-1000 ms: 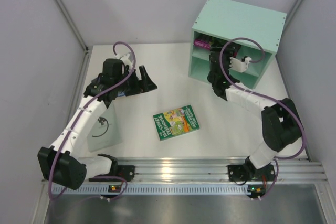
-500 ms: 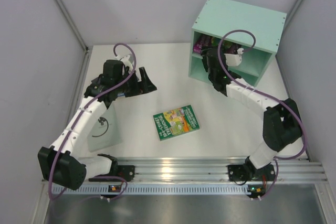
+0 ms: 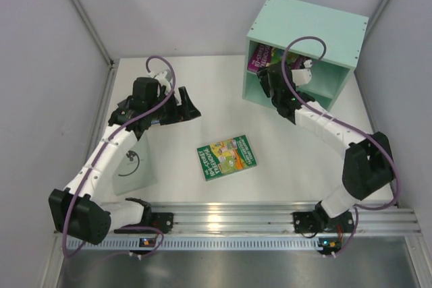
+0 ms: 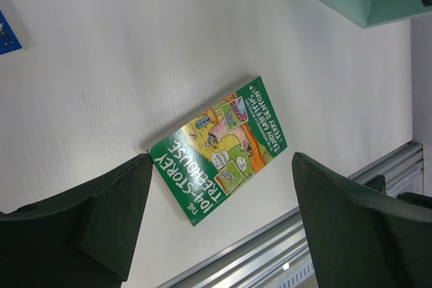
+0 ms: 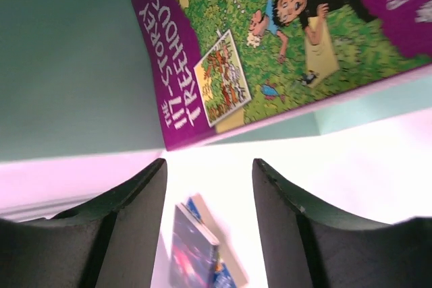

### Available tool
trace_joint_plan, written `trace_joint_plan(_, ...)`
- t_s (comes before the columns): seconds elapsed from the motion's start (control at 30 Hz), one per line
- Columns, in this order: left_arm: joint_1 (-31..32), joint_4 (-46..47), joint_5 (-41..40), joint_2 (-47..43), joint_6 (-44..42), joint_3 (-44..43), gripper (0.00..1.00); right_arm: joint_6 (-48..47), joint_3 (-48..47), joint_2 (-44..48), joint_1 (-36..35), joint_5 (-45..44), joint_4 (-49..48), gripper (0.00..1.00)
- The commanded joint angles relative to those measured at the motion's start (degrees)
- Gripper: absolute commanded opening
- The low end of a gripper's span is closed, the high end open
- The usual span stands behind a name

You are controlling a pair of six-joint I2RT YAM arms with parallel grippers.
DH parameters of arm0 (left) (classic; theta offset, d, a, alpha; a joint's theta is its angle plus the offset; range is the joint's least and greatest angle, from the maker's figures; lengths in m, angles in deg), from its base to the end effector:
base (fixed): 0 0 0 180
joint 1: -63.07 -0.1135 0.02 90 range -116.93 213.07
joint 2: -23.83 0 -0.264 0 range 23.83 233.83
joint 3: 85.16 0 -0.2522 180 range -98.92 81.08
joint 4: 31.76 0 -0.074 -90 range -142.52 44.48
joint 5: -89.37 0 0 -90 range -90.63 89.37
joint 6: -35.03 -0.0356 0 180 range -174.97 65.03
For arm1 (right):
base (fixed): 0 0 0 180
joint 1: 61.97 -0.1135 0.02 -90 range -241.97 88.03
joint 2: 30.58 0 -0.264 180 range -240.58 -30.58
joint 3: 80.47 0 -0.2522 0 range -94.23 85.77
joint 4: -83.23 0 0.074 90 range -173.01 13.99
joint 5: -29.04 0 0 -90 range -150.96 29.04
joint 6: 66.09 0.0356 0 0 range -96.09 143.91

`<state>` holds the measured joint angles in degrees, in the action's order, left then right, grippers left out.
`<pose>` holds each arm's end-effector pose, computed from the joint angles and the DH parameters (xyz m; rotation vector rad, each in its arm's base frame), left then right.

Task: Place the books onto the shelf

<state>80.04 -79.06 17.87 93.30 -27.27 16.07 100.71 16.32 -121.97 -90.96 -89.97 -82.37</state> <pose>0.2465 -0.0870 0.3351 -0.0332 2.3101 -0.7738 0.3347 0.1657 0.3012 1.1012 1.6513 0.7355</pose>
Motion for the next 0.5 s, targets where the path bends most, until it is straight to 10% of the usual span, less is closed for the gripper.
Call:
trace_joint_plan(0.0,0.08,0.23,-0.83,-1.88,-1.51,0.41,0.89,-6.64,-4.10,6.39,0.17,-0.07,7.41,0.53)
trace_joint_plan(0.47,0.08,0.49,0.04,-2.06,-1.69,0.33,0.88,-41.93,0.18,18.44,4.12,-3.07,14.84,0.40)
